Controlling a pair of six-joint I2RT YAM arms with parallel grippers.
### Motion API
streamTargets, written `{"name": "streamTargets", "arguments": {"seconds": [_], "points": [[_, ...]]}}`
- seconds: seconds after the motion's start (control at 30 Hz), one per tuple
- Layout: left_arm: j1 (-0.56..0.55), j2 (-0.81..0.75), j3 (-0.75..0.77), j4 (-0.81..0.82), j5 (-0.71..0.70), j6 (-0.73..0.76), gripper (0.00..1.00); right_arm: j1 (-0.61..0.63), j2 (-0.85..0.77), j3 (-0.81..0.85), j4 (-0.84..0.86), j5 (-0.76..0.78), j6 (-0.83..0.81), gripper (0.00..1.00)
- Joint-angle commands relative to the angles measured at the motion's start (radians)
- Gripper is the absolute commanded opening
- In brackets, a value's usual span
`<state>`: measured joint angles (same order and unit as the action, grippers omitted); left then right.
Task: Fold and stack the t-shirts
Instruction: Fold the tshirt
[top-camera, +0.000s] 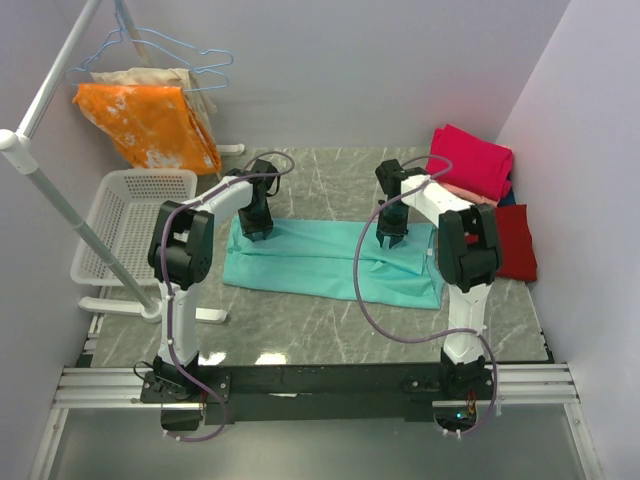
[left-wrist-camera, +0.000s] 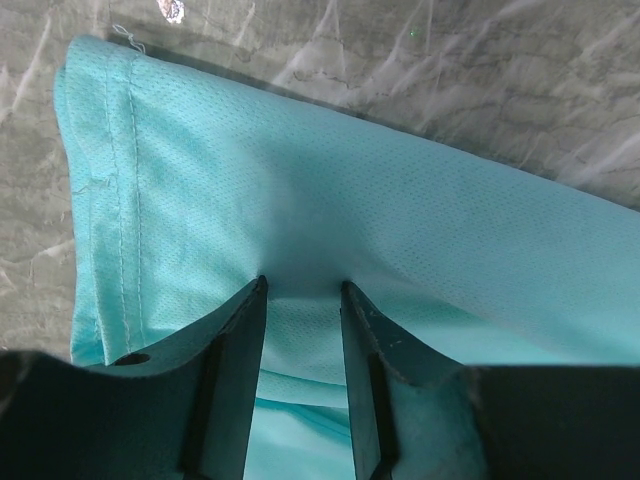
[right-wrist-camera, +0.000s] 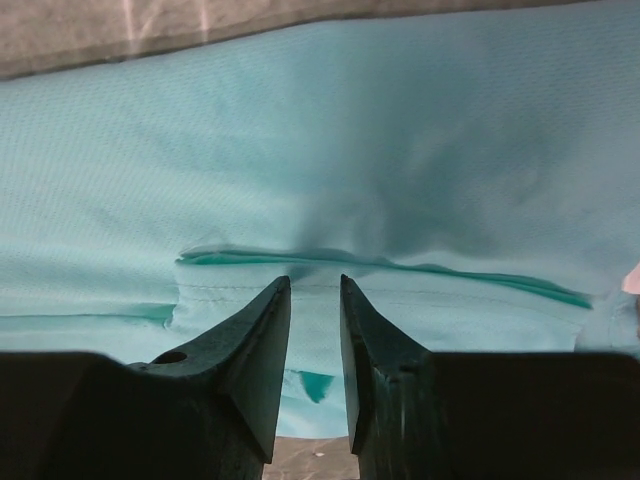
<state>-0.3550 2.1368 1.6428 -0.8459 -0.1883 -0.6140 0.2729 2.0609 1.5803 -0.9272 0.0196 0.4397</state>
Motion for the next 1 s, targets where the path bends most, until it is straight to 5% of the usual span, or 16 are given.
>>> {"name": "streamTargets", "arguments": {"seconds": [0.0, 0.5, 0.97], "points": [[0.005, -0.02, -0.032, 0.001, 0.006, -0.006, 0.42, 0.037, -0.025, 0.021, 0.019, 0.046, -0.002, 0.34], [0.005, -0.011, -0.04, 0.01, 0.012, 0.003, 0.43, 0.089, -0.024, -0.08, 0.051, 0.072, 0.014, 0.33], [0.005, 0.046, 0.015, -0.008, 0.015, -0.013, 0.43, 0.238, -0.318, -0.262, -0.021, 0.023, 0.096, 0.32]]}}
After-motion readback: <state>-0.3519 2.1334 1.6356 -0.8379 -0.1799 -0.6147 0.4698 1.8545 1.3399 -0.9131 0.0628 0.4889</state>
